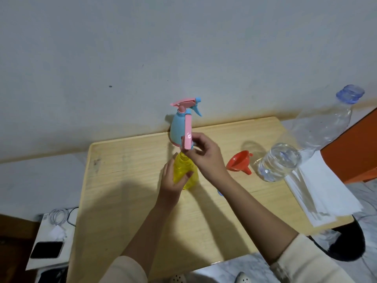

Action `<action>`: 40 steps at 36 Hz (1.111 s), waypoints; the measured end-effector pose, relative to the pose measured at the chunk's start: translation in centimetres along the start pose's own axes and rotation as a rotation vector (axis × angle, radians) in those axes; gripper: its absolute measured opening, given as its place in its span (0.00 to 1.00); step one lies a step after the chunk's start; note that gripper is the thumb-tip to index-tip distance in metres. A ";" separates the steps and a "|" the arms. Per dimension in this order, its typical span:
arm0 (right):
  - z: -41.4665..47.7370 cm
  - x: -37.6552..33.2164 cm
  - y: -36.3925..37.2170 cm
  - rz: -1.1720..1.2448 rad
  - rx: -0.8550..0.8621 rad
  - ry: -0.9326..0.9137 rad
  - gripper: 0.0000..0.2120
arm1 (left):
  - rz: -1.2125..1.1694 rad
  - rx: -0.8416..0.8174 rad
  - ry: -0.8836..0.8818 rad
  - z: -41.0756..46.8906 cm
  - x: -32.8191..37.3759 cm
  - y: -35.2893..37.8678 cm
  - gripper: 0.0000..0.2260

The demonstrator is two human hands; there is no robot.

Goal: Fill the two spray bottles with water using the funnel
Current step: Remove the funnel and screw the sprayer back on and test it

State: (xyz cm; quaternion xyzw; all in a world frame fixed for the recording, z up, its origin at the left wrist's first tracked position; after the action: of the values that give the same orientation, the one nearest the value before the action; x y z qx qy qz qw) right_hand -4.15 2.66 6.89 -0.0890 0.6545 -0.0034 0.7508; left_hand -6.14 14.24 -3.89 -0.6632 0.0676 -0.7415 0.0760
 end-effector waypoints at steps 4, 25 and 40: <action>-0.6 2.4 0.7 -0.094 -0.024 0.035 0.14 | 0.041 0.012 0.007 0.1 0.4 -0.1 0.26; 1.4 1.7 -4.2 0.045 -0.098 0.064 0.16 | 0.285 -0.126 0.170 0.3 1.6 0.2 0.41; 3.1 -4.4 -6.7 0.387 -0.049 0.031 0.10 | 0.030 -0.296 0.097 1.6 9.5 0.4 0.39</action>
State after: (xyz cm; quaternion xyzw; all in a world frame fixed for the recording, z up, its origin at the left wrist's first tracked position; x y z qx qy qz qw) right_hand -0.97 -2.96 12.55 0.0202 0.6708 0.1558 0.7248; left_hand -5.60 11.89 5.39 -0.6293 0.1897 -0.7535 -0.0148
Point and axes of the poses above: each hand's wrist, its own z-axis towards the middle knuckle, its own y-axis out of the palm, x = y × z, the point moved 6 cm from there along z, towards the middle knuckle, and after that the axes turned 5 degrees about -x, right-handed, at the moved point
